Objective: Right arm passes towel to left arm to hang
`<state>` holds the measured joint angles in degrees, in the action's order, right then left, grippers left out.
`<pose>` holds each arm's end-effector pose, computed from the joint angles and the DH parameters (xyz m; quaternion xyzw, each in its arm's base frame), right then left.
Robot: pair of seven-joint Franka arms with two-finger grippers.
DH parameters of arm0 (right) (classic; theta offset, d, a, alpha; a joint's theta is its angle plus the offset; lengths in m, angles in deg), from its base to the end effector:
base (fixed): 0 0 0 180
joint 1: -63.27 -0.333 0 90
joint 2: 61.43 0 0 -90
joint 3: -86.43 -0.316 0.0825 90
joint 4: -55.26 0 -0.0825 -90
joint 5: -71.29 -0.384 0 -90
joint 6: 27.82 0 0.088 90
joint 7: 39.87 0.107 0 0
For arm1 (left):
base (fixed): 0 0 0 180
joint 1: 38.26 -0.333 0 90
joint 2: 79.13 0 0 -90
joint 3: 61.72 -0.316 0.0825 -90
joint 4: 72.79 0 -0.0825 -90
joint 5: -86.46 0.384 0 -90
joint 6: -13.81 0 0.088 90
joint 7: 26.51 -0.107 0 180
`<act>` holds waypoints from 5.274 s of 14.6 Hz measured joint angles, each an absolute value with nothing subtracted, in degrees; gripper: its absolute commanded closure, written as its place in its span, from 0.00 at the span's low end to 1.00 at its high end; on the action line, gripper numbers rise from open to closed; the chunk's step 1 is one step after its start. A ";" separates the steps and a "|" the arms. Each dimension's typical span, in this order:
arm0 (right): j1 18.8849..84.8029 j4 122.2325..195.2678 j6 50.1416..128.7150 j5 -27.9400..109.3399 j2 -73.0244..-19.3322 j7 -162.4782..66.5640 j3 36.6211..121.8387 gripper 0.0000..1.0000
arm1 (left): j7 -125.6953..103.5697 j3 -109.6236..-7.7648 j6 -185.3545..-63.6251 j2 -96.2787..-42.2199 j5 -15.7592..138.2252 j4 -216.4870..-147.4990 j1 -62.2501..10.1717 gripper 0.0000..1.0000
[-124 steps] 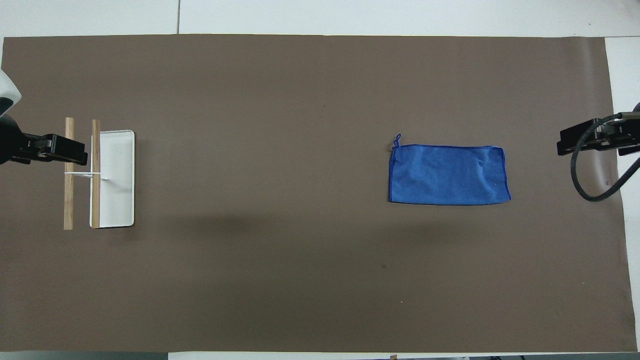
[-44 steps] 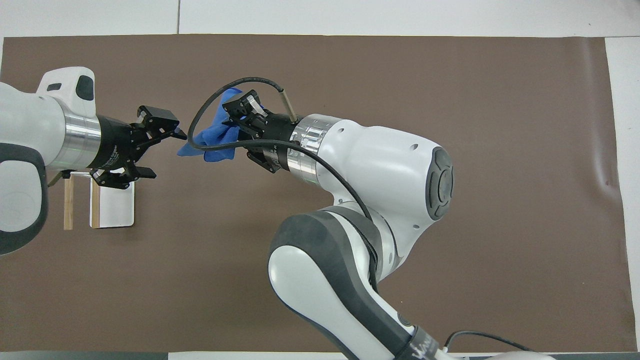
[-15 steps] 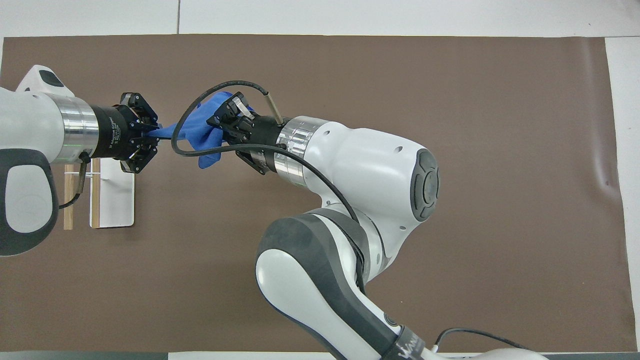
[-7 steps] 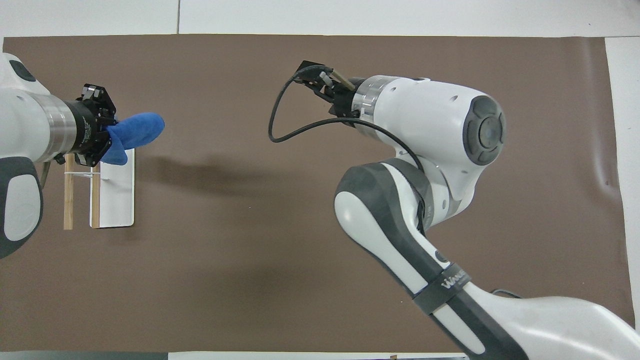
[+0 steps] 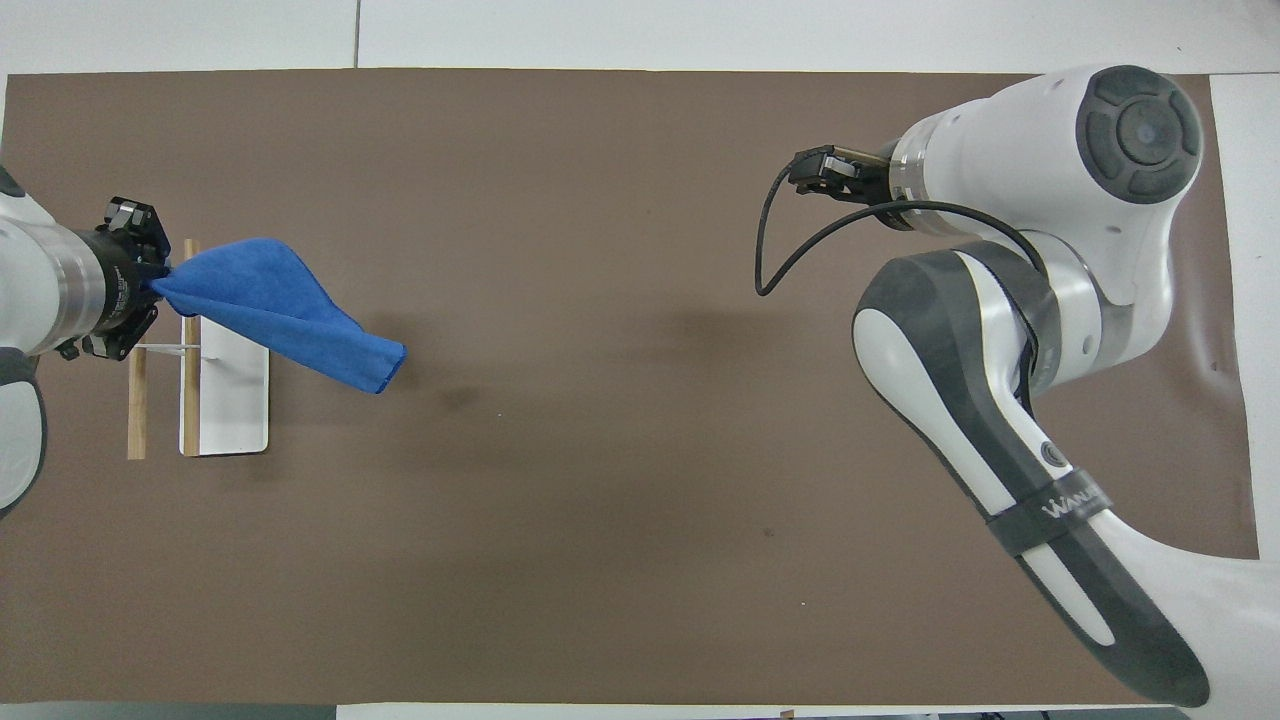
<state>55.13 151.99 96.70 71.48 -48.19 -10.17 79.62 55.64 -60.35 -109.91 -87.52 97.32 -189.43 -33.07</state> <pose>0.6331 0.1624 0.4876 -0.9832 0.1298 -0.1134 0.0593 0.5369 -0.0547 0.5368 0.8049 0.5716 0.1564 0.0315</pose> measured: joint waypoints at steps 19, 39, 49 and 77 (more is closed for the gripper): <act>64.81 146.12 61.31 74.35 -60.50 -32.70 84.79 0.00 | 22.14 -60.56 -125.13 -89.66 97.44 -199.33 -49.70 1.00; 63.22 147.13 60.84 73.87 -61.92 -32.69 84.80 0.00 | 19.78 -60.07 -122.24 -85.48 94.29 -196.95 -55.46 0.00; 63.40 147.13 60.83 73.85 -61.92 -32.69 84.82 0.00 | -4.13 -58.91 -112.41 -80.76 93.74 -186.45 -41.44 0.00; 63.62 147.25 60.68 73.84 -61.93 -32.69 84.93 0.00 | -32.37 -59.63 -75.32 -80.00 83.51 -165.32 -40.09 0.00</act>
<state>63.62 147.25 60.68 73.84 -61.93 -32.69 84.93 -32.37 -59.63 -75.32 -80.00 83.51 -165.32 -40.09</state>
